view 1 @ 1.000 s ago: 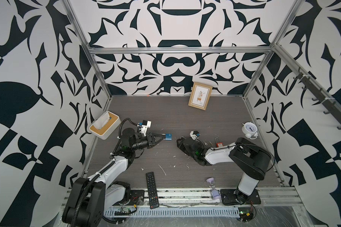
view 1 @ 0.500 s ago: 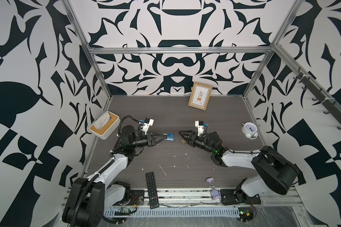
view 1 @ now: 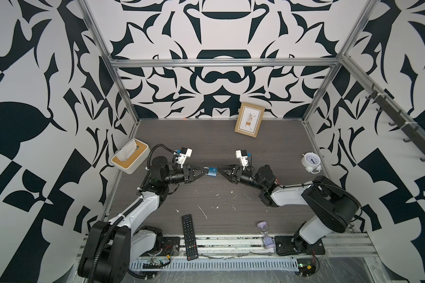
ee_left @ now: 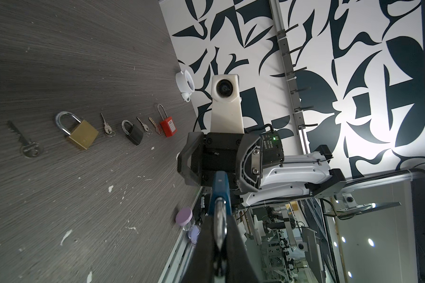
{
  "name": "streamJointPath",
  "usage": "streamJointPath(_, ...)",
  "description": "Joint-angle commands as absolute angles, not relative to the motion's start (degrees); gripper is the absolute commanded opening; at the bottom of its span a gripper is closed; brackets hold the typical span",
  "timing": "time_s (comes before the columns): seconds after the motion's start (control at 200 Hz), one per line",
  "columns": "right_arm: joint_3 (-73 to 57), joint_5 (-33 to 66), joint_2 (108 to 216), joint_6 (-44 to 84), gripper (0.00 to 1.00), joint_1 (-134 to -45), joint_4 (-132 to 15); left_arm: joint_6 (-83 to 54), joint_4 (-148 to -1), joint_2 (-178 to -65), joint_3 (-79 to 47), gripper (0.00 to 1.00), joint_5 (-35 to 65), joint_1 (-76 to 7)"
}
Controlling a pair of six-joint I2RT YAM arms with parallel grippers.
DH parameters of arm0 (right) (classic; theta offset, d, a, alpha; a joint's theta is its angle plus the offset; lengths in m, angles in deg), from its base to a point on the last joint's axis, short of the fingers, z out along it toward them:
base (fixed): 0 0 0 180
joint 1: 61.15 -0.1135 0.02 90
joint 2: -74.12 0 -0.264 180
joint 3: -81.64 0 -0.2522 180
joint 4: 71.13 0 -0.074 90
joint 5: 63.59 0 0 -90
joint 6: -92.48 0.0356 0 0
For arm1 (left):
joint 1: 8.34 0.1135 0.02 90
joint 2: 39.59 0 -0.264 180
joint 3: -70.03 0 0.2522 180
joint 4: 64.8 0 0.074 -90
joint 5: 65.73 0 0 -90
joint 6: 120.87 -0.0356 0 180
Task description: Lock with the key
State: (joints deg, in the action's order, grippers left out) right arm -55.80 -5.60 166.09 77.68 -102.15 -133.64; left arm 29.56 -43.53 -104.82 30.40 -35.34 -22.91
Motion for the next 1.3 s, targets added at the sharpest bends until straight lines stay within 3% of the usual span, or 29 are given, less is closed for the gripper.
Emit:
streamJointPath(0.0,-52.73,-8.02,165.36,76.63,0.51,-103.36,-135.46,30.50,-39.80,-105.72,30.13,0.00,-36.33,-22.76)
streamJointPath(0.58,-48.39,-9.79,165.88,72.38,0.31,-104.84,-125.85,32.78,-35.81,-107.74,30.80,0.00,-37.33,-22.76)
streamJointPath(0.89,-47.39,-9.96,166.63,72.34,0.30,-103.57,-124.94,32.99,-35.59,-108.14,30.60,0.00,-38.22,-22.76)
streamJointPath(1.035,-46.53,-10.55,166.94,72.48,0.26,-103.40,-124.87,32.94,-35.58,-108.18,30.78,0.00,-38.12,-22.76)
streamJointPath(1.12,-46.67,-10.68,166.68,72.52,0.12,-103.22,-124.78,32.81,-35.55,-108.21,30.79,0.00,-37.82,-22.76)
streamJointPath(1.165,-46.80,-10.59,166.50,72.53,0.00,-103.21,-124.78,32.75,-35.95,-108.29,30.95,0.00,-37.33,-22.76)
streamJointPath(1.23,-47.01,-9.64,166.20,72.38,0.00,-103.15,-124.31,31.85,-37.19,-108.37,30.90,0.00,-36.11,-22.71)
streamJointPath(1.255,-46.86,-9.07,166.11,72.23,0.00,-103.16,-123.85,31.06,-38.59,-108.39,30.73,0.15,-35.47,-22.67)
streamJointPath(1.295,-46.51,-7.74,165.98,71.78,0.00,-103.17,-121.90,29.21,-42.36,-108.16,30.16,0.52,-33.56,-22.52)
